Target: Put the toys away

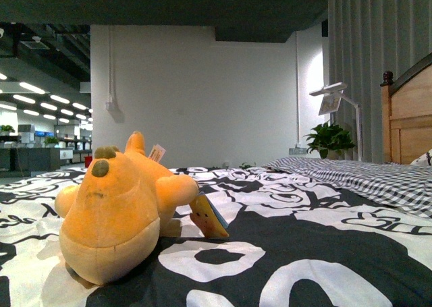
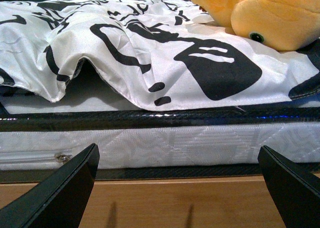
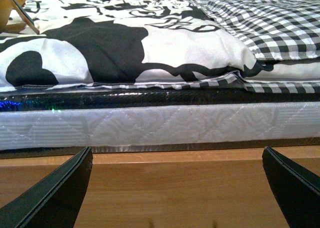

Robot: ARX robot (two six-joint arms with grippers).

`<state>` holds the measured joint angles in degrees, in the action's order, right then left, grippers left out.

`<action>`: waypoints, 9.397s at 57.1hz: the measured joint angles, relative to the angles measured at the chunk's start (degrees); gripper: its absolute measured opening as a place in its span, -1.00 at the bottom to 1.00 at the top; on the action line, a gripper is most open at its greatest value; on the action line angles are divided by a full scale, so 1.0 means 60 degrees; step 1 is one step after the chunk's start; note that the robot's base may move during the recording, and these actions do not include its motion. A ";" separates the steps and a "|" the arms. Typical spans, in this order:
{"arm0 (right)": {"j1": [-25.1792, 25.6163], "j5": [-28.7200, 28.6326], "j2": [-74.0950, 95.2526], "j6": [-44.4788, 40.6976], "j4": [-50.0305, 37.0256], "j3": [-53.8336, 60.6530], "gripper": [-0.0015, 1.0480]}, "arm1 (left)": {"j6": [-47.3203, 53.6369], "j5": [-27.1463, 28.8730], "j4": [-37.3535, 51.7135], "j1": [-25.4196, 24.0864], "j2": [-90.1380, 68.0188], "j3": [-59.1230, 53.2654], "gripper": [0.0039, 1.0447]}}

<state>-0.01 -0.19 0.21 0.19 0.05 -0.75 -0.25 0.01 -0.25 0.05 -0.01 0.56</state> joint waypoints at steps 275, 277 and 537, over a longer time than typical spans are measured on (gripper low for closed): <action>-0.2794 0.0306 1.3901 -0.0834 -0.9347 -0.7257 0.96 | 0.0000 0.0000 -0.0004 0.0007 0.0004 0.0000 0.89; -0.2841 0.0306 1.3952 -0.0845 -0.9358 -0.7286 0.96 | 0.0000 0.0000 -0.0004 0.0007 0.0004 0.0000 0.89; -0.0022 0.0025 0.5027 0.0066 -0.4419 -0.0714 -0.81 | 0.0000 0.0000 -0.0004 0.0007 0.0004 0.0000 0.89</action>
<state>-0.14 -0.03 30.37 0.58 -26.46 -5.04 -0.25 0.01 -0.27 0.10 0.01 0.56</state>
